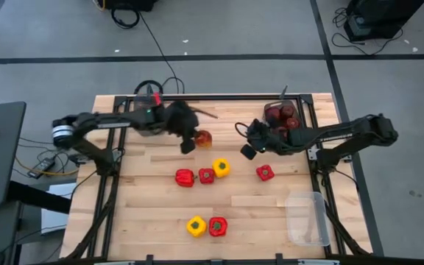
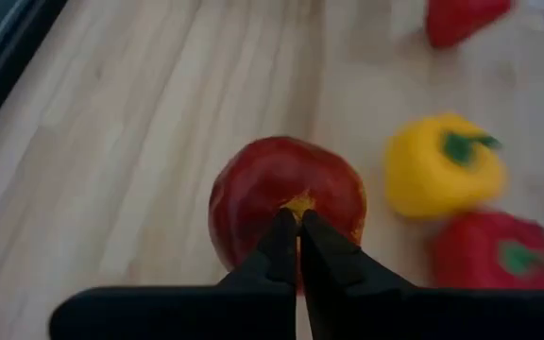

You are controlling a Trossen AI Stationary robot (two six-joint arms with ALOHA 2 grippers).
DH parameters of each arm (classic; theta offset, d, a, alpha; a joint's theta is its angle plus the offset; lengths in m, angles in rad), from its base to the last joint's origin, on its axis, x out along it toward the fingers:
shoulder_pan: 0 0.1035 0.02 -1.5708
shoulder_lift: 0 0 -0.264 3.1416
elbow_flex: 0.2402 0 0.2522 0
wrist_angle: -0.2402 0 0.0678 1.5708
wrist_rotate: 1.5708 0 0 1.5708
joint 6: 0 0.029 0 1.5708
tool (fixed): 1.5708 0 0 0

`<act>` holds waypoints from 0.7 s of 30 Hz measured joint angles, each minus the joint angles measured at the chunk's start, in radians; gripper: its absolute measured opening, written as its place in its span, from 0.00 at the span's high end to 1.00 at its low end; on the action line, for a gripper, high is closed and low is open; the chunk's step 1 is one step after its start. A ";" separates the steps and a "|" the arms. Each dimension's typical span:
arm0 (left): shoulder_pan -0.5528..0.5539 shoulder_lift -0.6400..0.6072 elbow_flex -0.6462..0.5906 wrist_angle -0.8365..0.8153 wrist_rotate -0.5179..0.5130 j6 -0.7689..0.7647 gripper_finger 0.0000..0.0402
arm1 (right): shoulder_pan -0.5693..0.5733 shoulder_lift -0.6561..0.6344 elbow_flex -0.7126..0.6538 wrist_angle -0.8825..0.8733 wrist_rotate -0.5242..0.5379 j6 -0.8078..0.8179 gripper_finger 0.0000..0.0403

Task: Sort produce into baskets
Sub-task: Put the apple into the right dark gray bin

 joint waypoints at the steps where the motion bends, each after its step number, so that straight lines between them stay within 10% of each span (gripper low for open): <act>1: 0.013 0.037 0.027 0.008 0.014 0.012 0.98 | -0.001 -0.005 0.000 -0.042 0.003 0.020 0.69; 21: 0.036 0.588 0.746 0.085 0.182 0.269 0.98 | -0.003 -0.145 0.000 -0.697 0.231 0.609 0.67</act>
